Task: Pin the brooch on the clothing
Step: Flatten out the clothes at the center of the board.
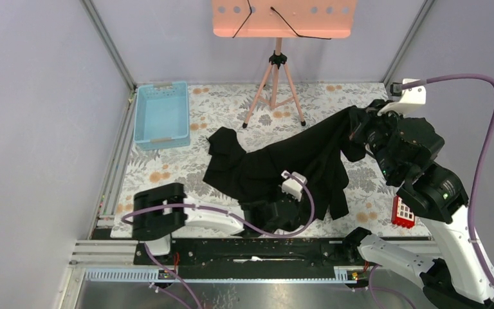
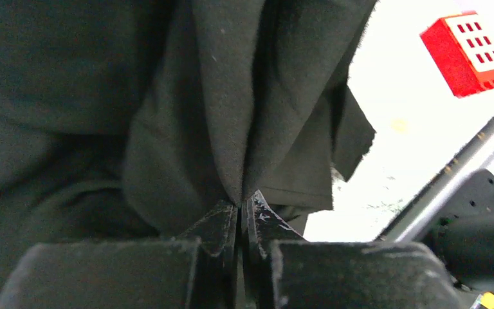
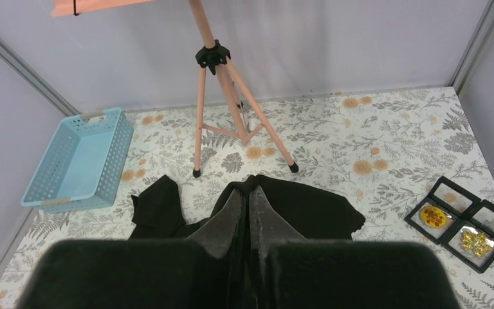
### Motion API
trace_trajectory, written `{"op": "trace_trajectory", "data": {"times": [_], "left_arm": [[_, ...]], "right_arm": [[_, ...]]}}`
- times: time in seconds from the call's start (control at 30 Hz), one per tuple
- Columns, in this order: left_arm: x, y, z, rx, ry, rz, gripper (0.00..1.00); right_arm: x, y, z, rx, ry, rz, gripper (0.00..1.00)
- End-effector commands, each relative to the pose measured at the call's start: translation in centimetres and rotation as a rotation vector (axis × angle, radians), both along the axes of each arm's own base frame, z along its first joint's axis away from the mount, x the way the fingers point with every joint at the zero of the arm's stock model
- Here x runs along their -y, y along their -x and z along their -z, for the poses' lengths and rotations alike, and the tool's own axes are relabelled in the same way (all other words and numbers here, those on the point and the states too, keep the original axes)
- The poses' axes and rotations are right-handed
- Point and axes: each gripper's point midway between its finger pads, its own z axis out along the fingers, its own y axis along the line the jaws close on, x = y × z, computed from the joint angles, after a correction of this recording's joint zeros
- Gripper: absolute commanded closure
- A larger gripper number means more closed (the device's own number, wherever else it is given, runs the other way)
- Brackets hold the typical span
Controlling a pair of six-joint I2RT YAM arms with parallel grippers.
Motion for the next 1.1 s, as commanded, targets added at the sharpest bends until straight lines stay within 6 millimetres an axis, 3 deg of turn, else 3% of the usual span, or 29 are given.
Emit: {"op": "trace_trajectory", "data": {"times": [0.0,0.13,0.27,0.4,0.53,0.67,0.8,0.97,1.07], "left_arm": [[-5.0,-3.2,-10.8,0.18,0.117,-0.196,1.0],[-11.6,-5.0,-20.1,0.347,0.087,-0.272,1.0],[-20.4,-7.0,-29.3,0.451,0.061,-0.412,1.0],[-28.0,-6.0,-39.0,0.608,0.127,-0.482,1.0],[-31.8,-4.1,-45.5,0.712,0.226,-0.451,1.0],[-33.1,-2.9,-49.2,0.766,0.287,-0.403,1.0],[-33.8,-2.3,-51.1,0.794,0.323,-0.392,1.0],[-33.8,-2.8,-50.6,0.794,0.3,-0.42,1.0],[-33.5,-3.7,-49.2,0.787,0.234,-0.469,1.0]], "right_arm": [[1.3,1.4,-3.1,0.093,-0.027,0.002,1.0],[2.9,1.5,-3.2,0.108,0.027,0.066,1.0],[5.0,2.2,-4.5,0.151,0.044,0.142,1.0],[6.0,3.9,-6.6,0.224,-0.016,0.13,1.0],[6.3,5.7,-9.2,0.304,-0.059,0.069,1.0],[5.4,7.5,-11.5,0.396,-0.068,-0.044,1.0],[4.9,8.4,-12.6,0.44,-0.083,-0.098,1.0],[4.3,6.8,-10.9,0.399,-0.061,-0.072,1.0],[4.9,4.6,-8.4,0.346,-0.013,0.033,1.0]]}}
